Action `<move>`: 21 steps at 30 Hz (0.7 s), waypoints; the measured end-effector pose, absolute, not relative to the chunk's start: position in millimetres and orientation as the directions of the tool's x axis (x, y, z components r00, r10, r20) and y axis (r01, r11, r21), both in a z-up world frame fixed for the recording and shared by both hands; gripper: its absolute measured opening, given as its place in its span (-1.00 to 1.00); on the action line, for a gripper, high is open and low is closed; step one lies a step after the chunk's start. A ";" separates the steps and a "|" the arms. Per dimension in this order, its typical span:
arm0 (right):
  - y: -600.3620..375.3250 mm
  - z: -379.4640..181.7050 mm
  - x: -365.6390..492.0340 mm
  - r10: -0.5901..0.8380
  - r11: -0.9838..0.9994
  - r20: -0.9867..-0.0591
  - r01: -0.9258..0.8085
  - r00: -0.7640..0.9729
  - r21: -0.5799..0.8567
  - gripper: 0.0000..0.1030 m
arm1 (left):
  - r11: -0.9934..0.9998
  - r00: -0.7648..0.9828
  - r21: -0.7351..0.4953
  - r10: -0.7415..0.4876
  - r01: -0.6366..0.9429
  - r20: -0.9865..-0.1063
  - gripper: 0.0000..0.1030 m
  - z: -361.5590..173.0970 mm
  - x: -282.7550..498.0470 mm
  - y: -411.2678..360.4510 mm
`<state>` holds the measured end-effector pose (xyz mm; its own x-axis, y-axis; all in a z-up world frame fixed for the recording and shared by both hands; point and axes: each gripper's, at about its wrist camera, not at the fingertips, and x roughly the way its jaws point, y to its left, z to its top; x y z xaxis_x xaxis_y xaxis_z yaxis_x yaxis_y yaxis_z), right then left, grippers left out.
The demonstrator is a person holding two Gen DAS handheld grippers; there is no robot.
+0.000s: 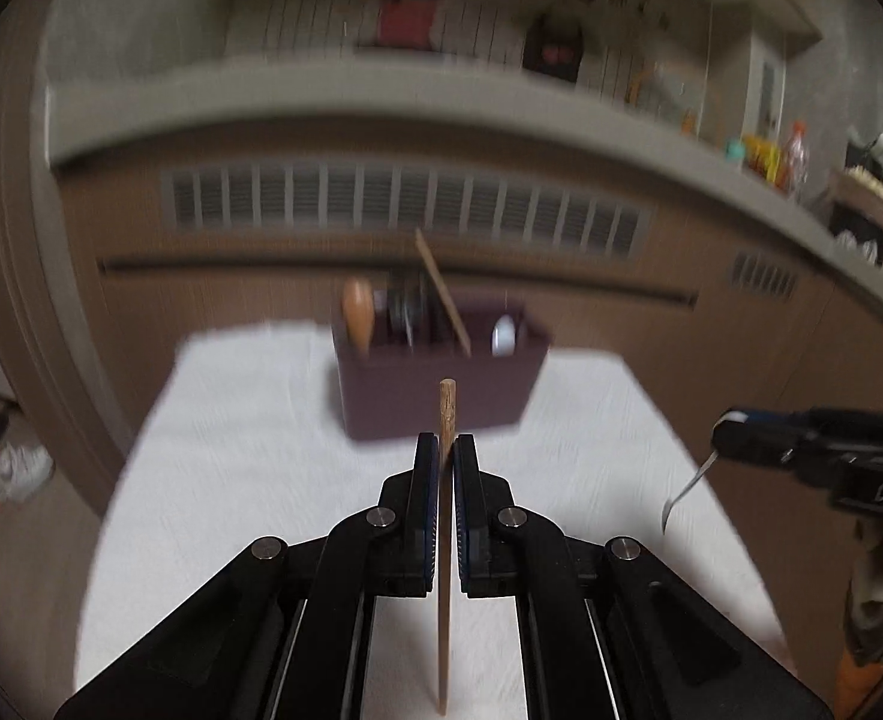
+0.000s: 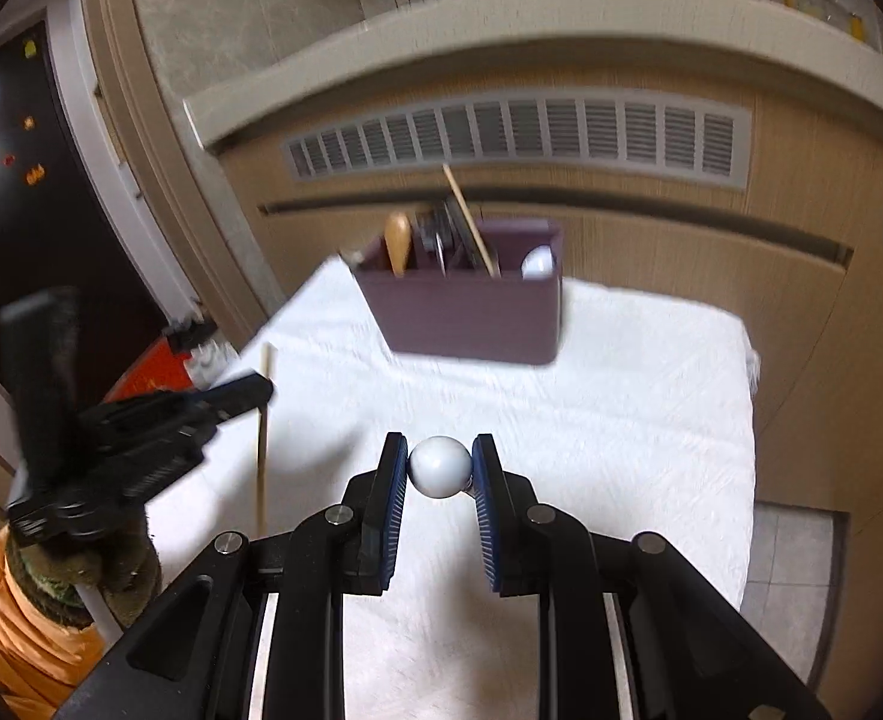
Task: Organize utensils
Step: 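Carry the ball and chopstick over the caddy and open both tools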
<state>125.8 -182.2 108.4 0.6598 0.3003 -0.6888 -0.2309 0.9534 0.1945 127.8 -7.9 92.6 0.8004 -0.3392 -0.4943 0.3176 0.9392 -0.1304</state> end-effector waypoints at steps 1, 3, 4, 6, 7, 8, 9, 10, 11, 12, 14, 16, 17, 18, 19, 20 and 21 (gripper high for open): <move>-181.8 119.0 126.9 0.306 0.952 -0.670 -0.235 0.677 0.196 -0.61 | 0.939 0.819 -0.123 -0.340 0.321 -0.462 -0.91 111.3 141.0 -1.2; -180.6 141.3 132.0 0.318 0.948 -0.631 -0.249 0.707 0.198 -0.61 | 0.938 0.853 -0.107 -0.344 0.329 -0.392 -0.91 143.7 146.7 0.3; -180.0 158.3 136.6 0.323 0.946 -0.604 -0.259 0.728 0.195 -0.61 | 0.938 0.865 -0.098 -0.345 0.333 -0.363 -0.91 158.5 151.4 0.9; -177.8 184.7 146.2 0.331 0.944 -0.566 -0.273 0.755 0.187 -0.61 | 0.937 0.886 -0.088 -0.347 0.337 -0.306 -0.91 188.8 161.3 0.3; -177.2 198.7 151.8 0.335 0.942 -0.544 -0.280 0.769 0.184 -0.61 | 0.936 0.890 -0.088 -0.352 0.341 -0.292 -0.91 196.4 166.5 -1.2; -176.6 213.0 158.6 0.337 0.941 -0.522 -0.285 0.783 0.181 -0.61 | 0.932 0.891 -0.090 -0.361 0.350 -0.277 -0.91 207.1 172.1 -1.9; -175.9 224.9 165.1 0.339 0.941 -0.504 -0.290 0.794 0.176 -0.61 | 0.930 0.892 -0.093 -0.367 0.355 -0.264 -0.91 219.1 177.6 -1.3; -175.5 238.3 173.5 0.341 0.940 -0.485 -0.294 0.805 0.173 -0.61 | 0.928 0.893 -0.089 -0.373 0.363 -0.252 -0.91 230.8 182.1 -1.3; -175.3 246.2 179.5 0.343 0.939 -0.473 -0.296 0.811 0.173 -0.61 | 0.928 0.898 -0.075 -0.372 0.365 -0.235 -0.91 241.0 189.2 -3.3; -175.1 254.1 187.2 0.347 0.938 -0.462 -0.300 0.816 0.174 -0.61 | 0.931 0.905 -0.057 -0.363 0.360 -0.222 -0.91 248.5 194.7 -5.5; -176.7 266.7 204.7 0.354 0.935 -0.442 -0.302 0.824 0.186 -0.61 | 0.933 0.911 -0.033 -0.356 0.357 -0.209 -0.91 259.2 208.0 -9.5; -178.6 270.6 226.3 0.353 0.935 -0.435 -0.295 0.829 0.198 -0.61 | 0.934 0.912 -0.031 -0.355 0.357 -0.207 -0.91 265.1 223.7 -10.6; -179.2 270.1 234.5 0.361 0.932 -0.433 -0.297 0.826 0.210 -0.61 | 0.933 0.910 -0.032 -0.356 0.358 -0.210 -0.91 263.8 234.3 -10.9; -181.1 267.3 243.8 0.374 0.926 -0.433 -0.302 0.820 0.228 -0.61 | 0.933 0.909 -0.038 -0.358 0.358 -0.215 -0.91 260.8 242.2 -11.4; -183.4 263.0 252.7 0.388 0.919 -0.436 -0.305 0.812 0.249 -0.61 | 0.932 0.906 -0.047 -0.361 0.360 -0.223 -0.91 257.1 251.3 -11.3; -185.0 256.2 263.1 0.400 0.913 -0.442 -0.306 0.803 0.270 -0.61 | 0.931 0.902 -0.058 -0.363 0.360 -0.234 -0.91 251.5 260.2 -10.7; -186.6 249.1 272.5 0.409 0.908 -0.449 -0.306 0.795 0.286 -0.61 | 0.930 0.896 -0.070 -0.366 0.360 -0.251 -0.91 243.3 272.0 -10.8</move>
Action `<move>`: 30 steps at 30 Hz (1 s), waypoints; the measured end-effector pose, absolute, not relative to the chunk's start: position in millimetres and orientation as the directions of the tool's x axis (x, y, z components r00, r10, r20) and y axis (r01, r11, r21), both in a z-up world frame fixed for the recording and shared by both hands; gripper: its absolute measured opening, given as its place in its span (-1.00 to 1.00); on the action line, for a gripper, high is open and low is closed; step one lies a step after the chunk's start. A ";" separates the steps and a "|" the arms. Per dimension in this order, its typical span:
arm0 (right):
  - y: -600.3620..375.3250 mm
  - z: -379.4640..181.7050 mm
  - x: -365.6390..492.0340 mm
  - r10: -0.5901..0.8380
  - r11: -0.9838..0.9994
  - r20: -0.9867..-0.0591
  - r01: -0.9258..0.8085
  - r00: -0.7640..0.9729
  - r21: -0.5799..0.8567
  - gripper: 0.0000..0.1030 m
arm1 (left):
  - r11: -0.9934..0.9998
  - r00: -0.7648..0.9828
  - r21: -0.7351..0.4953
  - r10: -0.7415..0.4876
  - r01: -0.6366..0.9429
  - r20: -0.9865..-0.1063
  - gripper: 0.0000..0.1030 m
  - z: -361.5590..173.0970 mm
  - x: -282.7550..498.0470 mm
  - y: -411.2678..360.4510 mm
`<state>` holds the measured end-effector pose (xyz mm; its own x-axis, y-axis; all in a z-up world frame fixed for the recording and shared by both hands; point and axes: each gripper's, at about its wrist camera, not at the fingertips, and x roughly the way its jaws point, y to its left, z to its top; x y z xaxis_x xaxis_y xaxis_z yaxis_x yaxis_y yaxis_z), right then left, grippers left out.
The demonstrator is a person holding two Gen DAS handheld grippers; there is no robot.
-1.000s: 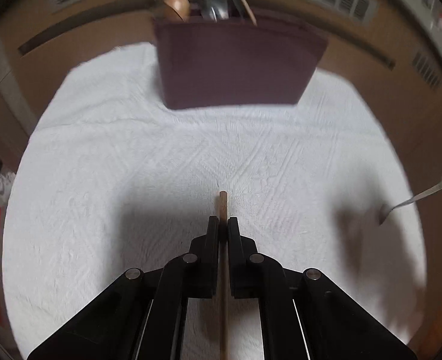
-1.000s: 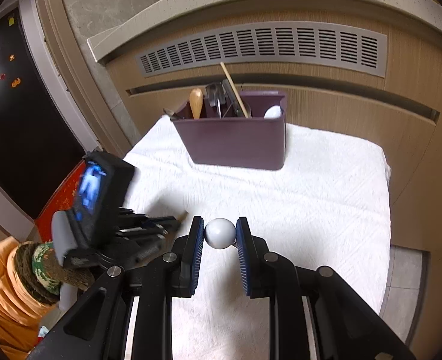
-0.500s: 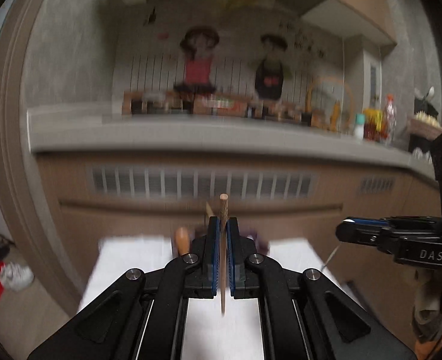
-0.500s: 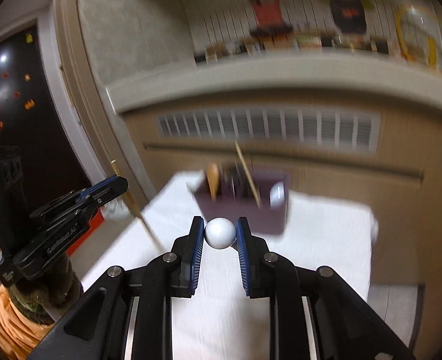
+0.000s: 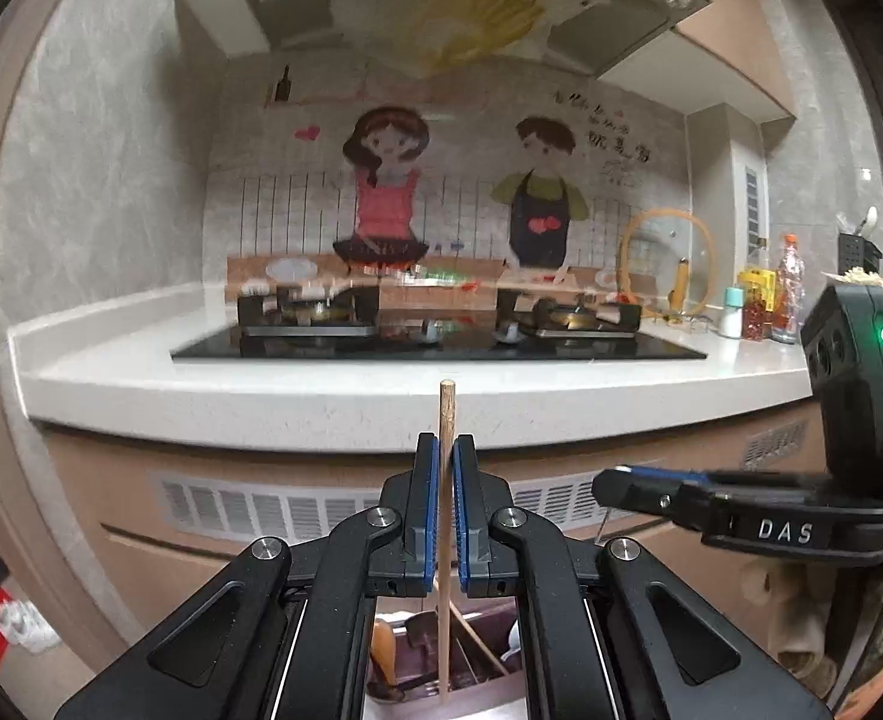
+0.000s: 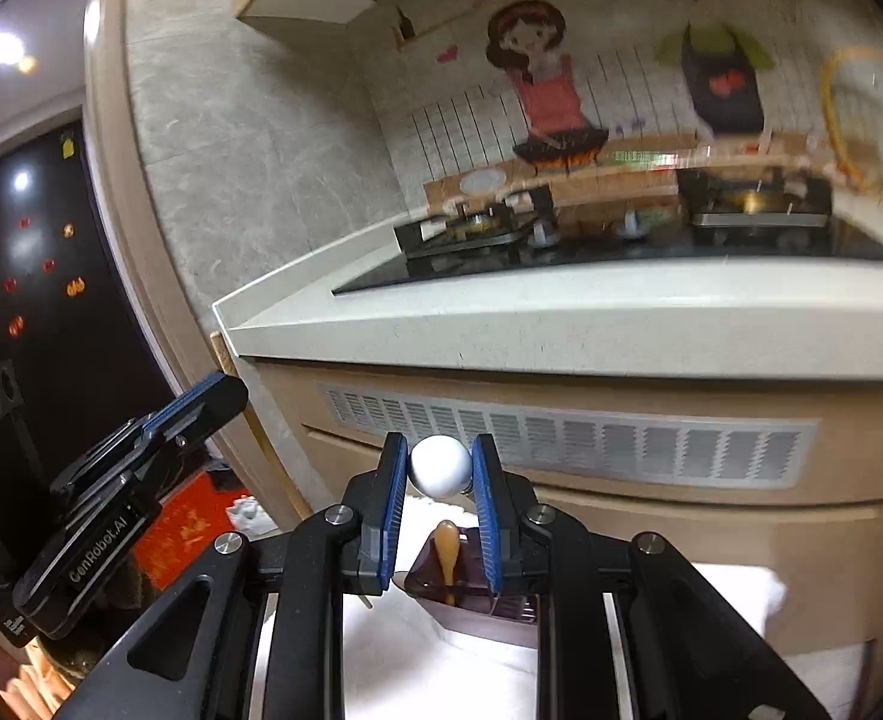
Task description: Organize utensils
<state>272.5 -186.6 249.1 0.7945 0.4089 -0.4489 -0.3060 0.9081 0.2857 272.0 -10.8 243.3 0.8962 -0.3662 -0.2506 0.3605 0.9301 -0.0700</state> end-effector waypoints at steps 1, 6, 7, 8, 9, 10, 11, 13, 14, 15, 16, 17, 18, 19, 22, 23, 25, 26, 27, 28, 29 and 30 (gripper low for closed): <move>-188.2 237.9 283.9 0.417 0.903 -0.457 -0.302 0.786 0.305 -0.61 | 0.928 0.886 -0.086 -0.372 0.363 -0.275 -0.91 233.1 285.5 -11.1; -192.0 182.3 327.5 0.436 0.891 -0.534 -0.262 0.724 0.372 -0.61 | 0.922 0.827 -0.148 -0.387 0.359 -0.407 -0.91 169.7 338.7 -16.7; -193.1 167.5 336.3 0.442 0.887 -0.554 -0.252 0.706 0.386 -0.61 | 0.922 0.814 -0.154 -0.385 0.355 -0.434 -0.91 154.3 349.7 -19.0; -194.1 155.4 342.6 0.446 0.884 -0.568 -0.242 0.692 0.399 -0.61 | 0.924 0.807 -0.154 -0.382 0.351 -0.450 -0.91 143.6 355.5 -21.4; -195.1 140.4 350.3 0.450 0.881 -0.586 -0.229 0.674 0.413 -0.61 | 0.925 0.796 -0.154 -0.377 0.346 -0.473 -0.91 131.2 364.4 -23.7; -195.8 126.2 356.7 0.452 0.879 -0.602 -0.214 0.659 0.426 -0.61 | 0.925 0.781 -0.157 -0.376 0.346 -0.498 -0.91 119.5 372.4 -26.2; -196.8 115.0 361.4 0.454 0.877 -0.615 -0.200 0.645 0.437 -0.61 | 0.925 0.766 -0.160 -0.376 0.346 -0.521 -0.91 107.9 379.5 -29.2; -198.8 91.4 371.5 0.457 0.872 -0.642 -0.169 0.616 0.459 -0.61 | 0.926 0.736 -0.160 -0.371 0.343 -0.566 -0.91 85.5 391.3 -34.8; -199.6 79.1 376.2 0.456 0.872 -0.656 -0.153 0.602 0.466 -0.60 | 0.926 0.723 -0.161 -0.369 0.342 -0.585 -0.91 76.5 395.6 -36.6; -200.3 69.3 379.1 0.452 0.873 -0.666 -0.139 0.593 0.468 -0.60 | 0.926 0.709 -0.161 -0.366 0.341 -0.603 -0.91 67.4 399.4 -37.9; -201.0 60.4 381.3 0.439 0.879 -0.679 -0.122 0.589 0.462 -0.60 | 0.928 0.698 -0.162 -0.361 0.336 -0.618 -0.91 59.6 402.4 -38.4; -201.8 52.3 382.8 0.424 0.885 -0.691 -0.107 0.586 0.453 -0.58 | 0.929 0.693 -0.166 -0.358 0.330 -0.625 -0.90 54.8 403.8 -37.8; -205.1 46.2 382.4 0.417 0.888 -0.695 -0.101 0.586 0.448 -0.58 | 0.930 0.688 -0.174 -0.357 0.323 -0.632 -0.85 51.2 404.9 -36.5; -206.8 42.0 380.6 0.408 0.892 -0.694 -0.096 0.593 0.442 -0.58 | 0.932 0.689 -0.181 -0.355 0.315 -0.632 -0.84 49.1 402.6 -33.1; -211.0 41.9 370.0 0.395 0.900 -0.669 -0.118 0.630 0.420 -0.51 | 0.939 0.695 -0.182 -0.339 0.292 -0.634 -0.79 47.8 391.3 -23.5; -212.9 44.7 366.1 0.382 0.905 -0.663 -0.118 0.644 0.408 -0.44 | 0.943 0.701 -0.173 -0.327 0.284 -0.634 -0.73 47.5 385.2 -21.9; -215.8 52.2 349.1 0.345 0.923 -0.646 -0.120 0.681 0.367 -0.31 | 0.952 0.710 -0.150 -0.299 0.267 -0.637 -0.56 46.6 367.4 -19.0; -216.7 55.4 341.2 0.328 0.930 -0.638 -0.120 0.696 0.347 -0.24 | 0.955 0.715 -0.146 -0.291 0.259 -0.636 -0.40 47.6 359.5 -16.8; -216.5 58.5 331.3 0.308 0.938 -0.630 -0.119 0.713 0.324 -0.19 | 0.960 0.726 -0.142 -0.277 0.242 -0.630 -0.24 47.7 345.1 -14.0; -217.1 61.9 318.7 0.283 0.948 -0.621 -0.114 0.730 0.298 -0.08 | 0.962 0.734 -0.143 -0.270 0.233 -0.623 -0.15 50.5 334.4 -12.6; -219.2 64.4 311.4 0.266 0.954 -0.615 -0.109 0.742 0.281 0.00 | 0.965 0.746 -0.143 -0.262 0.222 -0.613 0.02 51.0 320.9 -10.1; -220.4 66.8 301.2 0.253 0.958 -0.608 -0.107 0.753 0.267 0.03 | 0.968 0.760 -0.139 -0.250 0.209 -0.600 0.15 51.8 306.1 -7.7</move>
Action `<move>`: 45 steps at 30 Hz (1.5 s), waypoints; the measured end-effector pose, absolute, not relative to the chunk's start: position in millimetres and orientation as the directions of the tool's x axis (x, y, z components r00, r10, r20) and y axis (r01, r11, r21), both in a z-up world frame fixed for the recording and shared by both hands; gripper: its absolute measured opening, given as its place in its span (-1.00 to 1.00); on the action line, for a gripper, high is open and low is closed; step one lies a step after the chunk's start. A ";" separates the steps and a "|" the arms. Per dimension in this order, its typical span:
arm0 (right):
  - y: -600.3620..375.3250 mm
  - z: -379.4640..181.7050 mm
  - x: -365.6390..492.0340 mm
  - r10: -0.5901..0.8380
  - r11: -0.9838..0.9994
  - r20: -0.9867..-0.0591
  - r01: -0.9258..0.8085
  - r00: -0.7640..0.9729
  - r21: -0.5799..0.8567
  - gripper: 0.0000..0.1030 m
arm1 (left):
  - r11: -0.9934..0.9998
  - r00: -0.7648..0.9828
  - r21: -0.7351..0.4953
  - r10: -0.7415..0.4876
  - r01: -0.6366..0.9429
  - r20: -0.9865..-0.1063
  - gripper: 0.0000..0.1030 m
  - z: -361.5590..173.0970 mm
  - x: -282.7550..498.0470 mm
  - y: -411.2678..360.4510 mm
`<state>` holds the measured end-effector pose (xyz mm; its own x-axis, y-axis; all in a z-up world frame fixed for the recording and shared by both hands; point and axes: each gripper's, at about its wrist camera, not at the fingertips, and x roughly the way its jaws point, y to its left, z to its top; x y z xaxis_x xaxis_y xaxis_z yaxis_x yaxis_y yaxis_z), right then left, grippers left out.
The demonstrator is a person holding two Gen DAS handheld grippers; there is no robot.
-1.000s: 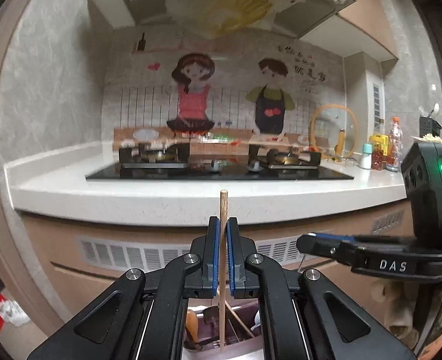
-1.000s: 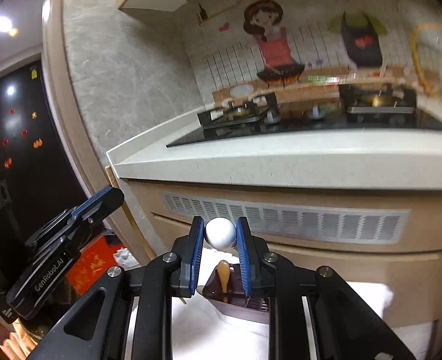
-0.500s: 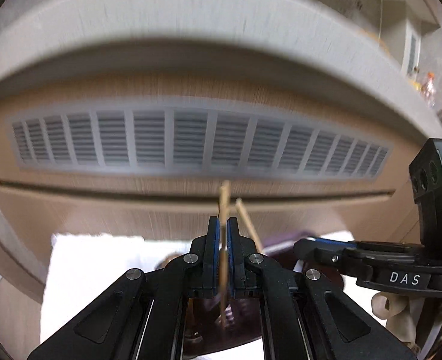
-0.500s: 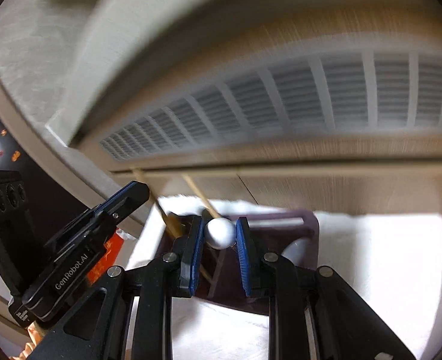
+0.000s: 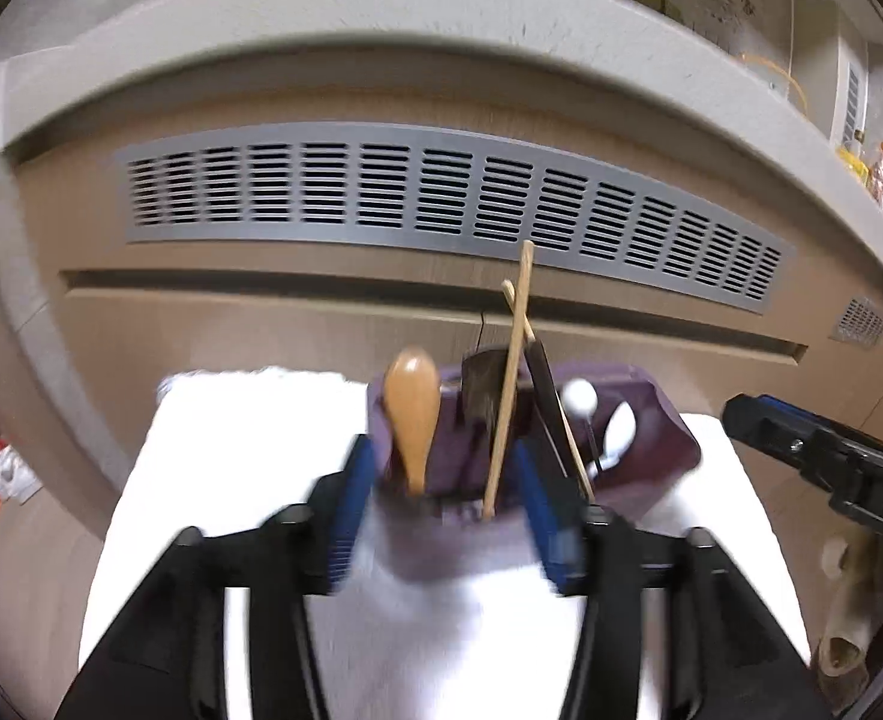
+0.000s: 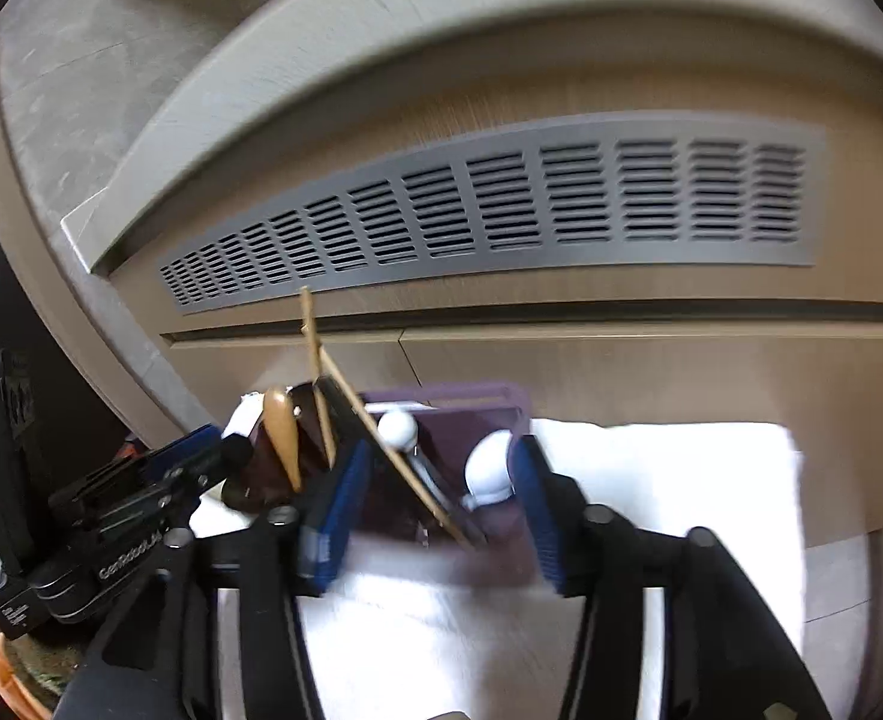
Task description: Organize utensils
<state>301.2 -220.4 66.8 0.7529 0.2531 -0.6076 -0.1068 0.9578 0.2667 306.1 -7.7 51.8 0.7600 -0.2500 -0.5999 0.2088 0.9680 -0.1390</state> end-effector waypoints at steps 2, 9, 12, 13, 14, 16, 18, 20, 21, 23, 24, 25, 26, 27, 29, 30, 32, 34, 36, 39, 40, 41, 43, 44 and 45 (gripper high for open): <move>-221.5 69.5 276.6 0.226 0.967 -0.593 -0.103 0.773 0.234 0.04 | 0.976 0.787 -0.122 -0.219 0.183 -0.576 0.23 52.2 277.3 -4.1; -215.2 65.7 191.4 0.168 0.985 -0.560 -0.109 0.811 0.136 0.31 | 0.989 0.849 -0.046 -0.145 0.141 -0.507 0.59 48.1 172.3 -0.1; -204.3 63.8 153.9 0.116 0.993 -0.536 -0.099 0.836 0.061 0.33 | 0.991 0.872 -0.008 -0.124 0.137 -0.473 0.81 50.9 135.6 0.0; -201.7 61.8 139.7 0.101 0.995 -0.529 -0.093 0.843 0.042 0.35 | 0.991 0.880 -0.004 -0.119 0.132 -0.461 0.84 52.0 123.9 0.7; -199.8 60.6 131.2 0.094 0.995 -0.526 -0.089 0.845 0.035 0.43 | 0.992 0.886 -0.006 -0.113 0.124 -0.450 0.92 52.2 112.9 1.8; -200.1 58.4 111.8 0.080 0.997 -0.516 -0.069 0.853 0.041 0.61 | 0.994 0.892 -0.023 -0.108 0.109 -0.438 1.00 52.4 94.1 4.0; -199.3 56.7 96.4 0.065 0.998 -0.501 -0.049 0.863 0.046 0.69 | 0.994 0.889 -0.045 -0.108 0.098 -0.444 1.00 49.8 78.3 6.7; -199.7 53.8 81.5 0.031 0.999 -0.480 -0.014 0.877 0.041 0.79 | 0.993 0.889 -0.052 -0.117 0.104 -0.444 1.00 46.9 66.6 6.4; -199.5 52.2 75.3 0.016 0.999 -0.473 0.001 0.881 0.036 0.81 | 0.994 0.891 -0.043 -0.112 0.103 -0.440 1.00 44.9 60.5 5.1; -200.0 46.9 63.6 -0.004 0.999 -0.469 0.026 0.883 0.041 0.81 | 0.994 0.892 -0.014 -0.103 0.108 -0.440 1.00 42.8 52.4 0.9; -199.8 45.3 58.3 0.000 0.999 -0.471 0.024 0.882 0.045 0.81 | 0.994 0.893 -0.001 -0.098 0.109 -0.440 1.00 42.2 50.7 -1.2; -198.0 43.2 54.5 0.003 0.999 -0.473 0.017 0.881 0.038 0.81 | 0.994 0.895 0.017 -0.089 0.108 -0.438 1.00 41.9 48.5 -3.7; -196.8 41.9 51.9 -0.003 1.000 -0.473 0.017 0.881 0.025 0.81 | 0.994 0.896 0.031 -0.082 0.106 -0.436 1.00 41.5 45.8 -5.4; -195.9 41.8 49.4 -0.011 1.000 -0.470 0.018 0.883 0.012 0.81 | 0.994 0.896 0.040 -0.077 0.105 -0.438 1.00 41.2 42.8 -6.5; -196.6 42.7 45.9 -0.020 1.000 -0.463 0.025 0.886 0.003 0.81 | 0.993 0.890 0.034 -0.083 0.110 -0.447 1.00 41.6 42.6 -5.9; -197.7 43.1 45.2 -0.021 1.000 -0.463 0.026 0.886 0.005 0.81 | 0.994 0.888 0.030 -0.085 0.110 -0.451 1.00 41.8 42.2 -5.6; -199.2 44.2 42.4 -0.035 0.999 -0.456 0.040 0.889 0.002 0.81 | 0.994 0.888 0.029 -0.083 0.108 -0.453 1.00 42.9 42.3 -5.3; -199.1 44.3 40.8 -0.036 0.999 -0.456 0.039 0.889 -0.003 0.82 | 0.995 0.888 0.026 -0.078 0.101 -0.454 1.00 43.7 43.6 -4.4; -199.9 43.6 39.9 -0.035 0.999 -0.458 0.037 0.888 -0.004 0.83 | 0.995 0.885 0.020 -0.080 0.101 -0.459 1.00 44.0 44.8 -3.5; -201.3 42.7 40.4 -0.034 0.999 -0.465 0.038 0.885 0.000 0.83 | 0.995 0.884 0.020 -0.081 0.102 -0.461 1.00 44.3 45.9 -2.8; -201.4 42.4 40.9 -0.034 0.999 -0.467 0.039 0.883 0.000 0.83 | 0.995 0.884 0.020 -0.081 0.102 -0.461 1.00 44.4 45.9 -3.0; -201.5 42.0 41.5 -0.032 0.999 -0.470 0.037 0.882 0.002 0.83 | 0.995 0.884 0.020 -0.081 0.102 -0.461 1.00 44.2 45.7 -3.2; -202.3 41.3 42.3 -0.028 0.999 -0.475 0.034 0.880 0.004 0.83 | 0.994 0.882 0.020 -0.086 0.107 -0.464 1.00 43.9 46.0 -3.4; -202.5 41.1 42.3 -0.028 0.999 -0.475 0.034 0.880 0.004 0.83 | 0.994 0.881 0.022 -0.087 0.109 -0.466 1.00 43.6 46.4 -3.1; -202.5 41.0 42.3 -0.029 0.999 -0.475 0.034 0.880 0.003 0.83 | 0.994 0.880 0.022 -0.087 0.110 -0.467 1.00 43.3 46.4 -3.2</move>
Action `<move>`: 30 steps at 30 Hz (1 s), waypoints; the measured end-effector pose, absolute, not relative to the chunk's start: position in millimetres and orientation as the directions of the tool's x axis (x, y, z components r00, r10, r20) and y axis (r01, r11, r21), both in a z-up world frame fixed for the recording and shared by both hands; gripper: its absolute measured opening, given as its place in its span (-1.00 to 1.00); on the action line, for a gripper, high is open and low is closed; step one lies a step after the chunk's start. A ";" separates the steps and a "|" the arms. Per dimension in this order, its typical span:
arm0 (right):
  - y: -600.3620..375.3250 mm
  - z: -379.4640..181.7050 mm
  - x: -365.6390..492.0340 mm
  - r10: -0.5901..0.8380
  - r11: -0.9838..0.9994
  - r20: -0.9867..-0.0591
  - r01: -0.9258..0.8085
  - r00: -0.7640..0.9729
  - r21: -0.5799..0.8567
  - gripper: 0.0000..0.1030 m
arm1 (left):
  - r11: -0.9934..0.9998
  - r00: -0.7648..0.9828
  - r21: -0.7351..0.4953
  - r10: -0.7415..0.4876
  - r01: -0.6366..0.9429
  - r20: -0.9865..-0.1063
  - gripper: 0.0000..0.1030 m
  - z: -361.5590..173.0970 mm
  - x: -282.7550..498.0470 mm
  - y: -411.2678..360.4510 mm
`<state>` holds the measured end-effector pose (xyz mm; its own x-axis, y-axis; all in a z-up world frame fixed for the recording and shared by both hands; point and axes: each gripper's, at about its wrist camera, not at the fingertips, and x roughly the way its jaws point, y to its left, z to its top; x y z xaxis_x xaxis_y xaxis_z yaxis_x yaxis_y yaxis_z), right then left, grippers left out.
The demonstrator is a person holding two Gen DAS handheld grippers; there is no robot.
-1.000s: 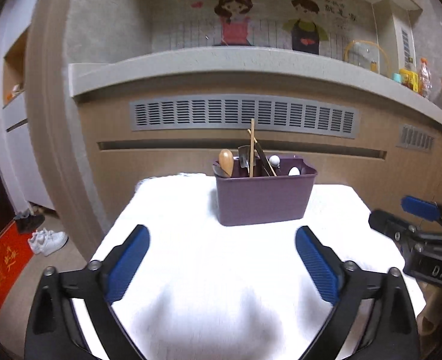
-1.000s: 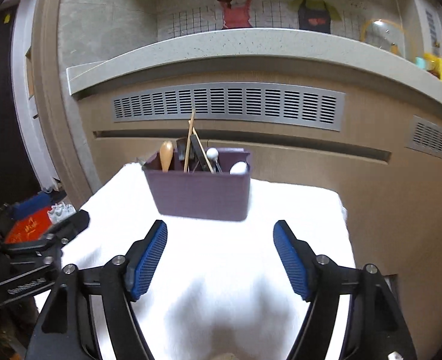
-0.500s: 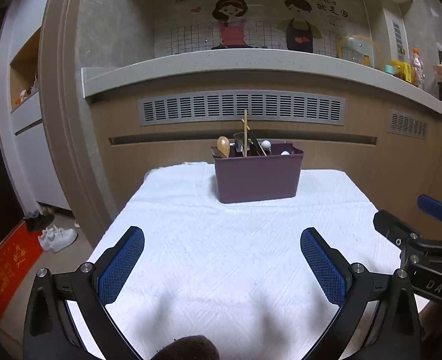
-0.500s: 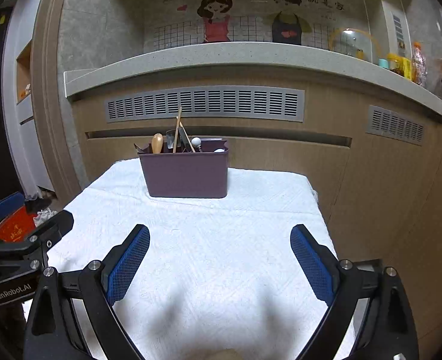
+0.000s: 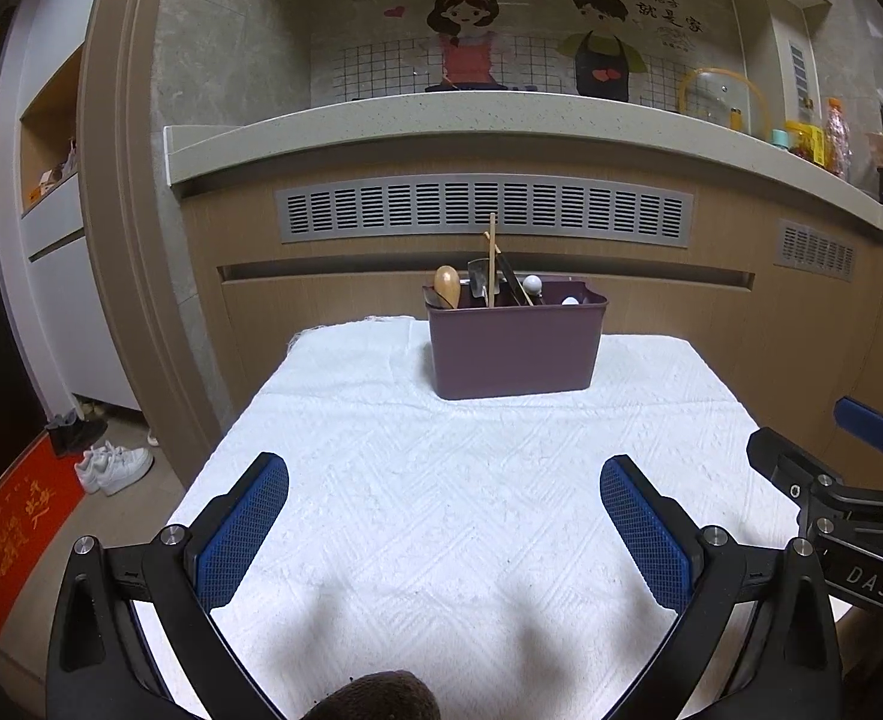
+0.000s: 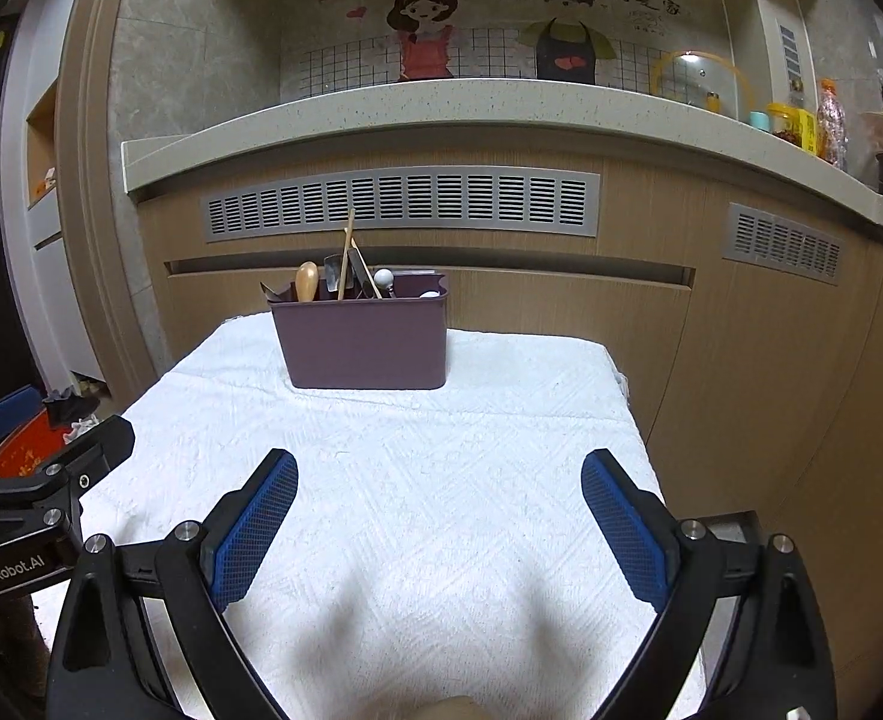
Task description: Organize utensils
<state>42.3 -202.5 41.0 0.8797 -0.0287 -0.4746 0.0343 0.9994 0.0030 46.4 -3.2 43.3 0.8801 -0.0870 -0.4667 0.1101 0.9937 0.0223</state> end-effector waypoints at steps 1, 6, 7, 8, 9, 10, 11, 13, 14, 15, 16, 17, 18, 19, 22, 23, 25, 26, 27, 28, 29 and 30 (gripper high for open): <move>-202.4 41.0 42.3 -0.029 0.999 -0.475 0.034 0.880 0.003 0.83 | 0.994 0.880 0.022 -0.088 0.111 -0.467 1.00 43.3 46.3 -3.5; -202.6 39.6 42.6 -0.026 0.999 -0.480 0.032 0.877 0.005 0.83 | 0.993 0.878 0.022 -0.092 0.116 -0.469 1.00 43.6 45.6 -4.0; -202.9 39.6 43.0 -0.025 1.000 -0.481 0.031 0.876 0.004 0.83 | 0.993 0.878 0.022 -0.092 0.116 -0.469 1.00 43.7 46.2 -3.8; -203.0 39.4 43.0 -0.024 1.000 -0.482 0.030 0.876 0.004 0.83 | 0.993 0.878 0.022 -0.093 0.117 -0.470 1.00 43.7 46.3 -3.8; -203.1 39.2 42.9 -0.024 1.000 -0.483 0.029 0.876 0.004 0.83 | 0.993 0.877 0.022 -0.095 0.119 -0.472 1.00 43.6 46.5 -4.2; -203.4 38.9 42.7 -0.024 1.000 -0.483 0.029 0.875 0.004 0.84 | 0.993 0.876 0.022 -0.095 0.120 -0.473 1.00 43.5 46.6 -4.5; -203.2 39.1 42.6 -0.024 1.000 -0.483 0.029 0.875 0.003 0.87 | 0.993 0.876 0.022 -0.095 0.120 -0.474 1.00 43.5 46.6 -4.6; -203.3 39.1 42.1 -0.025 1.000 -0.480 0.031 0.877 0.004 0.90 | 0.992 0.874 0.023 -0.096 0.121 -0.476 1.00 43.2 46.8 -4.8; -203.0 39.4 42.1 -0.026 0.999 -0.479 0.032 0.877 0.003 0.91 | 0.992 0.874 0.023 -0.096 0.121 -0.476 1.00 43.1 46.8 -4.7; -203.2 39.2 42.2 -0.026 1.000 -0.479 0.030 0.877 0.002 0.91 | 0.992 0.873 0.022 -0.097 0.122 -0.477 1.00 42.9 46.9 -4.6; -203.4 38.9 42.0 -0.027 1.000 -0.479 0.031 0.878 0.002 0.91 | 0.992 0.873 0.021 -0.097 0.122 -0.478 1.00 42.7 47.0 -4.3; -203.5 39.2 42.3 -0.026 1.000 -0.479 0.031 0.878 0.002 0.91 | 0.992 0.872 0.021 -0.097 0.122 -0.479 1.00 42.7 47.3 -4.1; -203.6 38.8 42.4 -0.026 1.000 -0.479 0.031 0.877 0.002 0.91 | 0.992 0.872 0.020 -0.098 0.122 -0.480 1.00 42.6 47.3 -3.9; -203.6 38.6 42.5 -0.027 1.000 -0.479 0.031 0.877 0.002 0.91 | 0.992 0.871 0.019 -0.098 0.122 -0.481 1.00 42.5 47.1 -3.9; -203.8 38.7 42.6 -0.027 1.000 -0.478 0.031 0.878 0.000 0.91 | 0.992 0.871 0.019 -0.098 0.122 -0.482 1.00 42.3 47.5 -3.3; -204.0 38.8 42.7 -0.027 1.000 -0.478 0.031 0.878 0.000 0.91 | 0.992 0.870 0.019 -0.098 0.123 -0.482 1.00 42.3 47.5 -3.3; -204.1 38.4 42.8 -0.025 1.000 -0.478 0.029 0.878 0.001 0.91 | 0.992 0.870 0.019 -0.098 0.122 -0.483 1.00 42.4 47.3 -3.4; -203.8 38.6 42.6 -0.027 1.000 -0.479 0.031 0.878 0.001 0.91 | 0.992 0.870 0.019 -0.098 0.123 -0.483 1.00 42.4 47.3 -3.4; -203.7 38.8 42.5 -0.027 0.999 -0.479 0.032 0.878 0.001 0.91 | 0.992 0.870 0.019 -0.098 0.122 -0.483 1.00 42.4 47.2 -3.4; -203.7 38.8 42.5 -0.027 1.000 -0.479 0.032 0.878 0.001 0.91 | 0.992 0.870 0.018 -0.099 0.123 -0.483 1.00 42.4 47.4 -3.3; -203.7 38.8 42.5 -0.028 0.999 -0.478 0.032 0.878 0.000 0.91 | 0.992 0.870 0.019 -0.098 0.123 -0.483 1.00 42.3 47.4 -3.3; -203.7 38.8 42.5 -0.027 1.000 -0.478 0.031 0.878 0.001 0.91 | 0.992 0.870 0.019 -0.098 0.123 -0.483 1.00 42.3 47.3 -3.4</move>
